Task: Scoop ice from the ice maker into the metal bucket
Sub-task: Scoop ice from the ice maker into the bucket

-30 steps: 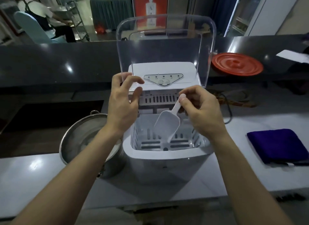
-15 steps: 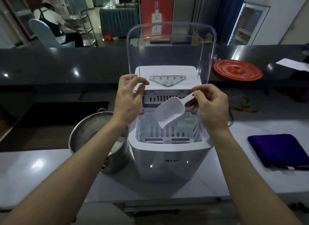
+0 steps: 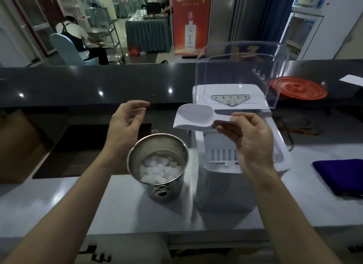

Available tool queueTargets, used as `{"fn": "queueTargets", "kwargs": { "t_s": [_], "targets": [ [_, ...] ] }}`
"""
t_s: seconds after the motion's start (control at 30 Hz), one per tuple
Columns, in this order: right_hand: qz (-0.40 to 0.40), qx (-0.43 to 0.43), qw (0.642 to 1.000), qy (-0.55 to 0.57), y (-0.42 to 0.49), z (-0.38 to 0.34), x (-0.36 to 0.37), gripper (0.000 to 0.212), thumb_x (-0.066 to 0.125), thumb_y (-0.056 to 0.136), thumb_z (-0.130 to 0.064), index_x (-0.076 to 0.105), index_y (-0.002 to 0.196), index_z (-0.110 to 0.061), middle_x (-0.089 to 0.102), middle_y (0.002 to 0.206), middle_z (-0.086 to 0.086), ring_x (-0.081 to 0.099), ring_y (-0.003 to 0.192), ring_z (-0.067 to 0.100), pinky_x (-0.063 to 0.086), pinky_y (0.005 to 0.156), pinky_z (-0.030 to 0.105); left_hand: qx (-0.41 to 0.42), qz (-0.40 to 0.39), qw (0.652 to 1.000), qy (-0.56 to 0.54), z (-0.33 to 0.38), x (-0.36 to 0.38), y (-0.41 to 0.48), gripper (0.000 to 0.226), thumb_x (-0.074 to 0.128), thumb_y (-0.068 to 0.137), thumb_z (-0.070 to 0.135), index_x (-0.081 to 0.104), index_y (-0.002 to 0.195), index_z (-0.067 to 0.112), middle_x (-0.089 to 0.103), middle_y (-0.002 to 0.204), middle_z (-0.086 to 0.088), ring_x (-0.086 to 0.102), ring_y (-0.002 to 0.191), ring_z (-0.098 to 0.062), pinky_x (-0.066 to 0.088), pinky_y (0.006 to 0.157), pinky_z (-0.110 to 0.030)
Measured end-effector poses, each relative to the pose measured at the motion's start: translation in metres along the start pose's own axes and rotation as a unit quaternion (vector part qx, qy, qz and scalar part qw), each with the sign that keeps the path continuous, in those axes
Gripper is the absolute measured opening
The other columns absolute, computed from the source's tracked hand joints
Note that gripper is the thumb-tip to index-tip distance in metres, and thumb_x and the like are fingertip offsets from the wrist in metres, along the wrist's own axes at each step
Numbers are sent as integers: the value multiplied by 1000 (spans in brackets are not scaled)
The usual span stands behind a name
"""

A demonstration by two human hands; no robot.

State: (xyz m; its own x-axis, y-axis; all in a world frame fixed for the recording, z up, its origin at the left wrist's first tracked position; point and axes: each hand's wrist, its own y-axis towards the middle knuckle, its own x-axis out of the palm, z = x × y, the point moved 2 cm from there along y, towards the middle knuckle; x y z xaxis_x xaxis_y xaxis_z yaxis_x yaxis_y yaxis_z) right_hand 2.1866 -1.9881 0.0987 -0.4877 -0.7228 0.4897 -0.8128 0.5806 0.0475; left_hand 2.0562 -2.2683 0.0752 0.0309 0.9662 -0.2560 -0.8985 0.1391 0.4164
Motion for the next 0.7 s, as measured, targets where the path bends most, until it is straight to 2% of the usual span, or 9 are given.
{"fn": "queueTargets", "kwargs": {
  "t_s": [0.13, 0.23, 0.33, 0.4, 0.47, 0.5, 0.6, 0.7],
  "targets": [
    [-11, -32, 998, -58, -34, 21, 44, 6, 71, 92, 10, 67, 91, 5, 71, 88, 25, 78, 80, 44, 66, 77, 43, 5, -27, 999, 35, -16, -40, -2, 25, 62, 109, 17, 73, 124, 34, 73, 127, 3, 69, 124, -16, 55, 108, -38],
    [-7, -59, 982, -178, -55, 49, 64, 8, 73, 90, 6, 68, 87, 1, 74, 81, 12, 79, 76, 30, 67, 76, 45, -6, -39, 998, 47, -31, -62, -6, 27, 63, 108, 13, 73, 125, 31, 73, 125, 2, 69, 122, -16, 57, 106, -38],
    [-13, -86, 941, -328, -70, 85, 74, 14, 73, 86, -9, 68, 78, -20, 73, 76, 2, 78, 76, 23, 66, 71, 47, -17, -63, 996, 55, -44, -72, -13, 26, 63, 108, 12, 73, 124, 30, 73, 124, 6, 69, 120, -11, 57, 104, -35],
    [-16, -85, 909, -407, -72, 106, 77, 14, 72, 85, -13, 66, 76, -22, 71, 72, -2, 74, 73, 14, 63, 67, 33, -26, -78, 995, 49, -53, -73, -15, 26, 64, 107, 11, 74, 123, 30, 74, 122, 7, 69, 119, -9, 57, 105, -37],
    [-14, -81, 880, -468, -70, 123, 82, 16, 71, 86, -12, 64, 74, -21, 68, 69, -5, 68, 69, 8, 50, 57, 16, -34, -93, 994, 43, -60, -71, -19, 26, 64, 107, 10, 75, 121, 29, 75, 120, 9, 70, 117, -9, 57, 106, -38],
    [-15, -73, 871, -486, -66, 130, 84, 17, 69, 85, -11, 64, 73, -21, 67, 68, -6, 65, 68, 7, 45, 54, 15, -36, -100, 993, 44, -62, -69, -20, 26, 64, 106, 10, 75, 120, 29, 76, 120, 9, 71, 116, -9, 57, 105, -38],
    [-24, -60, 843, -533, -57, 148, 86, 15, 64, 86, -10, 64, 75, -20, 65, 72, -6, 61, 71, 12, 40, 58, 23, -35, -114, 992, 49, -67, -61, -26, 26, 65, 105, 9, 76, 118, 29, 76, 118, 10, 72, 113, -8, 58, 104, -39],
    [-47, -61, 793, -604, -50, 157, 83, 12, 62, 88, -11, 66, 79, -17, 67, 77, -1, 61, 78, 22, 42, 64, 32, -34, -127, 990, 56, -68, -52, -29, 24, 64, 105, 10, 77, 115, 27, 75, 116, 11, 71, 110, -6, 58, 102, -36]
  ]
}}
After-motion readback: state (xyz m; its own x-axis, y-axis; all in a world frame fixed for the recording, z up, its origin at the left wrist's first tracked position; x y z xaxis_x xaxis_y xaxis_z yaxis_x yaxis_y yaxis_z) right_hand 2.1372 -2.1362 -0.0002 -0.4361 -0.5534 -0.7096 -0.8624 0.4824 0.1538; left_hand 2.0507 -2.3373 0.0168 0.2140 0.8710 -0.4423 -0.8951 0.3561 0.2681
